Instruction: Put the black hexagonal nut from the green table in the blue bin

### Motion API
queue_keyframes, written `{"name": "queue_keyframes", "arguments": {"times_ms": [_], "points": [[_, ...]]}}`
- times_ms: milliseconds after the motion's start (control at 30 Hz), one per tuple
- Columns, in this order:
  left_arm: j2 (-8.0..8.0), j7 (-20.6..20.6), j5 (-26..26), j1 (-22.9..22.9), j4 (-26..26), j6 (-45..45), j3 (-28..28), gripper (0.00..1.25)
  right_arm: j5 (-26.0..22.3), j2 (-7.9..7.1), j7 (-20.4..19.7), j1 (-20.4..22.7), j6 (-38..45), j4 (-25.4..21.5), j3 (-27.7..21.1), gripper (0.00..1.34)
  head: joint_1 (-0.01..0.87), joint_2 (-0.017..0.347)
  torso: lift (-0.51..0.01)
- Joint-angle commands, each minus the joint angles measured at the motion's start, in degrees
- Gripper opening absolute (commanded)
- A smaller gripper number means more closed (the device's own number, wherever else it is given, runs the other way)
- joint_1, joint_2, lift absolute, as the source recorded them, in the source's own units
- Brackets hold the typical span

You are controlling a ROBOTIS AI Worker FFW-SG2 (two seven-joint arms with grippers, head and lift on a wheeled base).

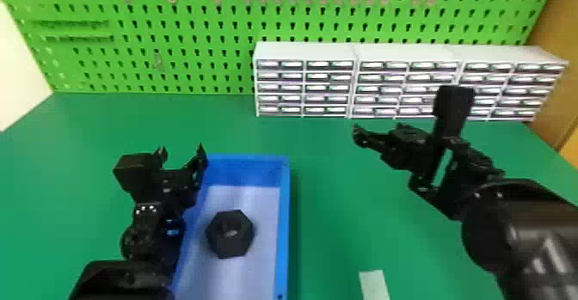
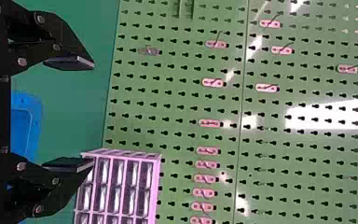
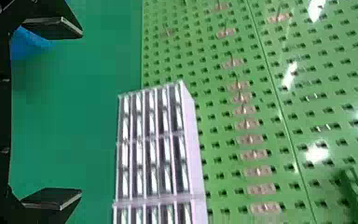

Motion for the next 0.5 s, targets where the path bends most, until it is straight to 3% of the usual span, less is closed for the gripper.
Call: {"name": "queue_keyframes", "arguments": {"times_ms": [0, 467], "points": [[-0.15, 0.0, 0.0, 0.0, 0.0, 0.0, 0.0, 0.74, 2.0, 0.51, -0.6, 1.7, -2.1, -0.7, -2.8, 1.23, 0.657, 0.057, -0.095], [-0.15, 0.1, 0.0, -0.2, 0.0, 0.0, -0.2, 0.74, 4.3, 0.95, -8.9, 7.0, -14.7, -1.4, -5.6, 1.23, 0.657, 0.057, -0.095]]}}
